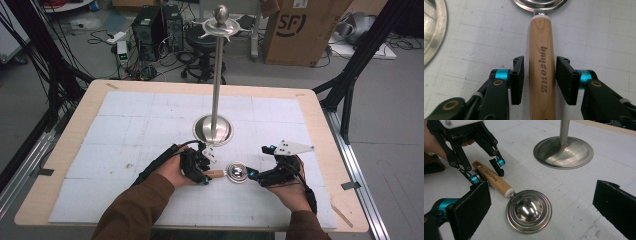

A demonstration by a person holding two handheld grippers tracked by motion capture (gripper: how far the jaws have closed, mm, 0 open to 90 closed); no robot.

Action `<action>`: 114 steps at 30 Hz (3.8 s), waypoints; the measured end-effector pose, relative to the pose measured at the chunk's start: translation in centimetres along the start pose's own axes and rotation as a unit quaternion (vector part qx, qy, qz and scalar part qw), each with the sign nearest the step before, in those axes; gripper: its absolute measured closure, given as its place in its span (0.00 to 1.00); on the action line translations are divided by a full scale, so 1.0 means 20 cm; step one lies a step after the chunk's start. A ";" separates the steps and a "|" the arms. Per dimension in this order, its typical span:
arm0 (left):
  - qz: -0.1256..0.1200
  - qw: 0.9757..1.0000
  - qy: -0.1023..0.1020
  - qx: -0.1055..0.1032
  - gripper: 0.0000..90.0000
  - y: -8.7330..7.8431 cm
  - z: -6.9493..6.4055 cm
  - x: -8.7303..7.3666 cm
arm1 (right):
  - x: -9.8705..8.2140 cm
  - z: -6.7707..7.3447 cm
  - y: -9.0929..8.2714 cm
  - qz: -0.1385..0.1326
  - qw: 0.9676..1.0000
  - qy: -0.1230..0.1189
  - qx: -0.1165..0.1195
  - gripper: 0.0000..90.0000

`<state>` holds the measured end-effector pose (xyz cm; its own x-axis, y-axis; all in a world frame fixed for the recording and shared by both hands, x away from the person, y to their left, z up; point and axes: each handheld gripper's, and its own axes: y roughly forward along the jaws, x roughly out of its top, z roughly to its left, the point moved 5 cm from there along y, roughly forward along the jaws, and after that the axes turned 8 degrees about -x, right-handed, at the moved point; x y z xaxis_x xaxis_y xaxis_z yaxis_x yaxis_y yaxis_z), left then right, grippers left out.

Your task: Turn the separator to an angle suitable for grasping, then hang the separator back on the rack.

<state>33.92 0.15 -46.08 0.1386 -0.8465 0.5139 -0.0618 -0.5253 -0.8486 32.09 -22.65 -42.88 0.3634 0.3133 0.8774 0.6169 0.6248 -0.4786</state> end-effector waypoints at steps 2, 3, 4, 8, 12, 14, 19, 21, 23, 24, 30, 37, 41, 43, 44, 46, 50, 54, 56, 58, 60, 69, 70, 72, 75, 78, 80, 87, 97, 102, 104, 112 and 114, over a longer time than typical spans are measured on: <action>-0.003 1.000 -0.001 0.003 0.60 -0.02 0.00 0.00 | 0.00 0.00 0.00 -0.001 1.000 0.001 0.000 0.00; -0.005 1.000 -0.002 0.003 0.58 -0.03 0.00 -0.01 | 0.00 0.00 0.00 0.000 1.000 0.002 0.001 0.00; -0.009 1.000 -0.004 0.004 0.57 -0.05 -0.01 -0.01 | 0.00 0.00 0.00 0.000 1.000 0.002 0.000 0.00; -0.033 0.999 -0.011 0.009 0.46 -0.12 -0.01 -0.03 | 0.00 0.00 -0.01 0.000 1.000 0.000 -0.002 0.00; -0.056 0.998 -0.023 0.022 0.39 -0.21 -0.01 -0.09 | -0.01 0.00 -0.01 0.003 1.000 0.001 -0.002 0.00; -0.066 0.997 -0.030 0.023 0.38 -0.25 -0.01 -0.13 | -0.01 0.00 0.00 0.005 1.000 0.001 -0.002 0.00; -0.093 0.995 -0.035 0.027 0.38 -0.33 -0.02 -0.21 | -0.01 0.01 0.00 0.005 1.000 -0.002 -0.003 0.00; -0.102 0.994 -0.037 0.032 0.37 -0.36 -0.03 -0.24 | -0.01 0.01 0.00 0.006 1.000 -0.001 -0.003 0.00; -0.112 0.992 -0.044 0.034 0.37 -0.38 -0.04 -0.27 | -0.01 0.01 0.00 0.008 1.000 0.000 -0.003 0.00; -0.117 0.992 -0.046 0.034 0.36 -0.39 -0.04 -0.29 | -0.02 0.01 0.00 0.009 1.000 -0.002 -0.002 0.00; -0.136 0.988 -0.057 0.045 0.34 -0.46 -0.06 -0.35 | -0.01 0.02 0.01 0.007 1.000 -0.005 -0.001 0.00; -0.179 0.979 -0.080 0.050 0.29 -0.56 -0.05 -0.44 | -0.01 0.02 0.01 0.006 1.000 -0.004 0.001 0.00; -0.191 0.976 -0.088 0.056 0.26 -0.59 -0.03 -0.48 | -0.02 0.02 0.02 0.010 1.000 -0.004 0.001 0.00; -0.191 0.976 -0.092 0.058 0.23 -0.59 -0.03 -0.50 | -0.02 0.02 0.02 0.011 1.000 0.000 0.000 0.00; -0.190 0.975 -0.095 0.061 0.23 -0.59 -0.02 -0.50 | -0.02 0.02 0.02 0.009 1.000 -0.001 -0.001 0.00; -0.189 0.975 -0.097 0.064 0.21 -0.58 -0.02 -0.51 | -0.01 0.02 0.01 0.004 1.000 0.003 -0.001 0.00; -0.197 0.973 -0.099 0.067 0.18 -0.60 -0.01 -0.52 | -0.02 0.02 0.02 0.008 1.000 0.000 -0.002 0.00; -0.203 0.971 -0.102 0.069 0.12 -0.62 -0.01 -0.54 | -0.03 0.02 0.03 0.013 1.000 0.000 0.000 0.00; -0.203 0.971 -0.105 0.071 0.10 -0.63 0.00 -0.55 | -0.03 0.02 0.03 0.014 1.000 -0.002 -0.001 0.00; -0.206 0.970 -0.107 0.072 0.08 -0.63 0.01 -0.56 | -0.04 0.03 0.02 0.017 1.000 0.001 0.001 0.00; -0.210 0.969 -0.105 0.077 0.06 -0.64 0.01 -0.56 | -0.04 0.03 0.02 0.014 1.000 0.000 -0.001 0.00; -0.217 0.966 -0.106 0.092 0.02 -0.66 0.03 -0.57 | -0.05 0.03 0.01 0.014 1.000 -0.002 -0.001 0.00; -0.218 0.966 -0.105 0.091 0.02 -0.66 0.03 -0.57 | -0.04 0.02 0.01 0.011 1.000 -0.002 -0.003 0.00; -0.221 0.965 -0.105 0.094 0.02 -0.66 0.03 -0.57 | -0.04 0.02 0.00 0.009 1.000 -0.003 -0.005 0.00; -0.223 0.965 -0.101 0.093 0.02 -0.67 0.03 -0.57 | -0.03 0.02 0.00 0.009 1.000 -0.003 -0.005 0.00; -0.223 0.965 -0.099 0.093 0.02 -0.67 0.03 -0.57 | -0.02 0.02 0.00 0.007 1.000 0.001 -0.003 0.00; -0.227 0.965 -0.096 0.090 0.02 -0.66 0.03 -0.57 | -0.01 0.03 0.00 0.007 1.000 -0.004 -0.001 0.00; -0.238 0.964 -0.081 0.089 0.02 -0.67 0.03 -0.59 | 0.04 0.06 0.01 0.016 1.000 -0.027 0.005 0.00; -0.248 0.960 -0.079 0.104 0.02 -0.71 0.03 -0.63 | 0.09 0.11 0.09 0.051 0.996 -0.067 0.021 0.00; -0.250 0.959 -0.079 0.107 0.02 -0.72 0.03 -0.63 | 0.12 0.14 0.14 0.073 0.994 -0.082 0.029 0.00; -0.251 0.959 -0.079 0.106 0.02 -0.72 0.03 -0.63 | 0.13 0.15 0.16 0.087 0.992 -0.085 0.032 0.00; -0.252 0.958 -0.082 0.110 0.02 -0.72 0.03 -0.63 | 0.16 0.19 0.23 0.118 0.985 -0.115 0.045 0.04; -0.251 0.958 -0.081 0.110 0.02 -0.72 0.03 -0.63 | 0.17 0.20 0.24 0.123 0.984 -0.119 0.051 0.05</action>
<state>33.64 18.44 -40.44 0.2497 -0.4582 0.8531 0.2595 -0.8171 -0.5148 33.46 -15.70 -42.03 0.3109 0.6149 0.7248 0.4527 0.5747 -0.6818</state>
